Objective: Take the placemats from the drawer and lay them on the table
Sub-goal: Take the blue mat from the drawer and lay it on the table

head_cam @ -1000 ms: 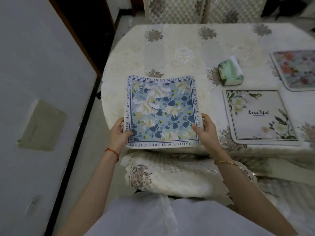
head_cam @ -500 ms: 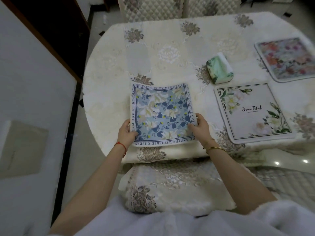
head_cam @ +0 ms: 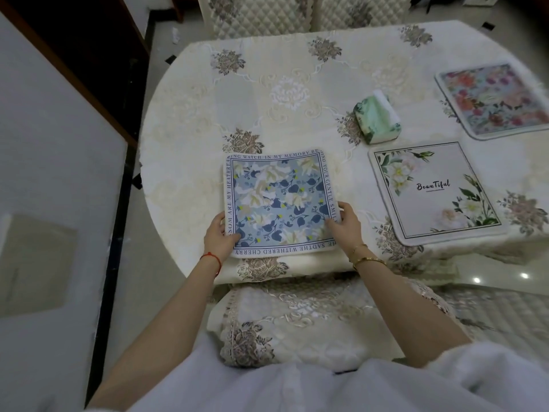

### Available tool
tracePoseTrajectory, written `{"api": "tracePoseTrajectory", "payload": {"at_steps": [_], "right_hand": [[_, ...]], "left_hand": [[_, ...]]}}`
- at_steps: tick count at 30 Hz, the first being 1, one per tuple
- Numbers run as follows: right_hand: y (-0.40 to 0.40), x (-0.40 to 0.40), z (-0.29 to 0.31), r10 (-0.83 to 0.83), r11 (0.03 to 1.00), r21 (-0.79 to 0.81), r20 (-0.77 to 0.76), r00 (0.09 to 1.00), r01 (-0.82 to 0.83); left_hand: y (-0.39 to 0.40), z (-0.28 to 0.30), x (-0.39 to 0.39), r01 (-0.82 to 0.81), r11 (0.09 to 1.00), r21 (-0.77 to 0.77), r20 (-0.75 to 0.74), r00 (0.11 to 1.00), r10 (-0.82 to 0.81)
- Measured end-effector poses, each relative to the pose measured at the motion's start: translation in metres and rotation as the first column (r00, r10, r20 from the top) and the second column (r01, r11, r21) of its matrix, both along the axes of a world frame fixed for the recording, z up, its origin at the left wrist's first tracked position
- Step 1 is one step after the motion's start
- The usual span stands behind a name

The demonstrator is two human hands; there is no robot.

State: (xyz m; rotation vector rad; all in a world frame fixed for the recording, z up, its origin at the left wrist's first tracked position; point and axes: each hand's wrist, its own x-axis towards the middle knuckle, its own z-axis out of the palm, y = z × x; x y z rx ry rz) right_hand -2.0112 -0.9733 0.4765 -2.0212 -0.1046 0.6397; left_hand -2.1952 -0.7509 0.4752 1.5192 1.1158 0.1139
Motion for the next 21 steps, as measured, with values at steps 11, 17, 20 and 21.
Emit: {"api": "tracePoseTrajectory", "payload": {"at_steps": [11,17,20,21], "right_hand": [[-0.008,-0.007,-0.009,0.033,0.999,-0.031,0.032,0.999,-0.032],[-0.010,-0.008,-0.014,0.057,0.997,-0.056,0.059,0.997,-0.054],[-0.009,-0.007,-0.016,0.063,0.996,-0.067,0.080,0.995,-0.058],[-0.009,-0.006,-0.016,0.063,0.996,-0.068,0.084,0.994,-0.058]], "left_hand": [[-0.008,-0.003,-0.015,-0.007,0.997,0.081,0.024,1.000,0.005],[-0.005,-0.008,-0.018,-0.016,0.997,0.071,0.029,0.999,0.014],[-0.005,-0.011,-0.019,-0.019,0.997,0.072,0.038,0.999,0.016],[-0.006,-0.011,-0.019,-0.022,0.997,0.073,0.042,0.999,0.019]]}}
